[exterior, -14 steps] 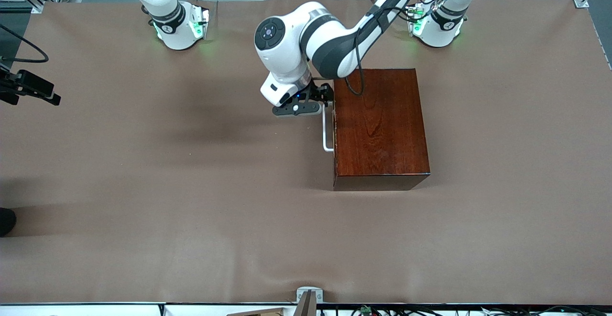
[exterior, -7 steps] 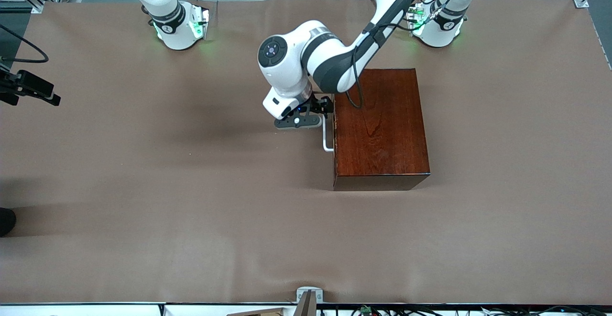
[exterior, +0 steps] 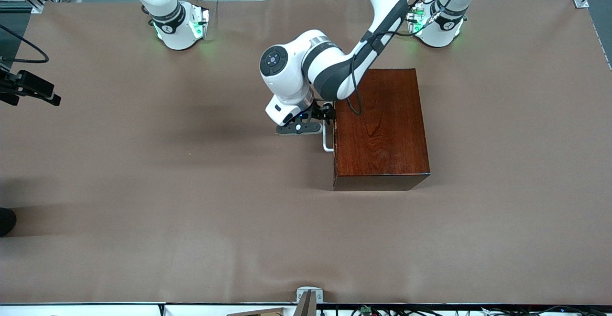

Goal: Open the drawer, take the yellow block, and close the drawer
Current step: 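Pull the drawer out of the box by its handle with the left gripper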

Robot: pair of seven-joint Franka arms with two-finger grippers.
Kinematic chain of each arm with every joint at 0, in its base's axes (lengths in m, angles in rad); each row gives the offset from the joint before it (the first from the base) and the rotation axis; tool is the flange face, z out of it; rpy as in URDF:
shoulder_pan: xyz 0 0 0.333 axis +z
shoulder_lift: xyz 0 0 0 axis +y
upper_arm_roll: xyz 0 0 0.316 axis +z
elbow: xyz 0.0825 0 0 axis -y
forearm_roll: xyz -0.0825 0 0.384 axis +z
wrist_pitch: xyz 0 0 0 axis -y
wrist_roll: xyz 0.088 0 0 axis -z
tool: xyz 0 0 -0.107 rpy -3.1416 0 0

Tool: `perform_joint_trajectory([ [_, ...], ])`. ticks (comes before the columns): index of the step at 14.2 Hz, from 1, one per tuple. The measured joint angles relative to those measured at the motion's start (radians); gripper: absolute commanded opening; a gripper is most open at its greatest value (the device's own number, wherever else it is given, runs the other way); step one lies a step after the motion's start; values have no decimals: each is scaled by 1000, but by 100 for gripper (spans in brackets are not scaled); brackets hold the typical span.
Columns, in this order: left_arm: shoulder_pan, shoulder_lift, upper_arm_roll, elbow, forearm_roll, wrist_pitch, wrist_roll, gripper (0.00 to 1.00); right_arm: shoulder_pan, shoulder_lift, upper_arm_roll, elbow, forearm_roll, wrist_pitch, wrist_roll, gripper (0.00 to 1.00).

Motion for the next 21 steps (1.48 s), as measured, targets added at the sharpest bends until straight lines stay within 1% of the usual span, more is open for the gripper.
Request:
perform_joint_trajectory([
  [3,-1,21,0,0,0,26,0,100,0,0,0,0,0,0,0,100],
  [6,-1,22,0,2,0,39,0,100,0,0,0,0,0,0,0,100],
  [11,-3,22,-9,3,-2,139,-1,100,0,0,0,0,0,0,0,100],
  [15,-5,24,-13,3,-67,225,-8,100,0,0,0,0,0,0,0,100],
  [21,-15,40,-13,3,-92,286,-42,100,0,0,0,0,0,0,0,100],
])
